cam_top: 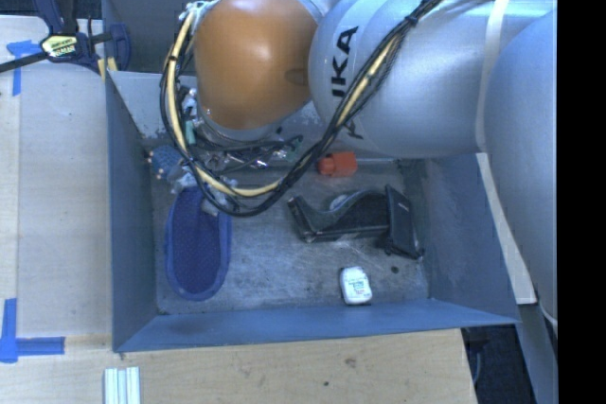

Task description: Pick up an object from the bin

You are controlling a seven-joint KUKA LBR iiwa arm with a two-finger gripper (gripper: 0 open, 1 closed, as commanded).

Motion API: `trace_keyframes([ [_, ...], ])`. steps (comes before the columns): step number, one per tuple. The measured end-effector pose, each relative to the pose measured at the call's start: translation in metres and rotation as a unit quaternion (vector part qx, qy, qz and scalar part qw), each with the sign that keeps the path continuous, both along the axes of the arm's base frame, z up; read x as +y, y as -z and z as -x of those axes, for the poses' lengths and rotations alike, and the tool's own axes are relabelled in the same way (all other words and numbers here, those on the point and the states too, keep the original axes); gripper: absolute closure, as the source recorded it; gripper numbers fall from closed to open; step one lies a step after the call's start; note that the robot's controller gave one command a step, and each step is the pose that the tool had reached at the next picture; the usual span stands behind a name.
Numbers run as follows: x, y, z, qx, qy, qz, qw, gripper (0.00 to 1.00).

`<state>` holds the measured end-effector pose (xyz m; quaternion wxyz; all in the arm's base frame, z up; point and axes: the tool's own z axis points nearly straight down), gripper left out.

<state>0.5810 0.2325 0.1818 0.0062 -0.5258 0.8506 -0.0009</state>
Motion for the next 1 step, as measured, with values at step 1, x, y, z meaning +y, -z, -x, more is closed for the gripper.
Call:
trace_keyframes([
  [1, -0.0041, -0.0589, -0.0023, 0.0010, -0.289, 0.003, 0.9573, 1.00],
])
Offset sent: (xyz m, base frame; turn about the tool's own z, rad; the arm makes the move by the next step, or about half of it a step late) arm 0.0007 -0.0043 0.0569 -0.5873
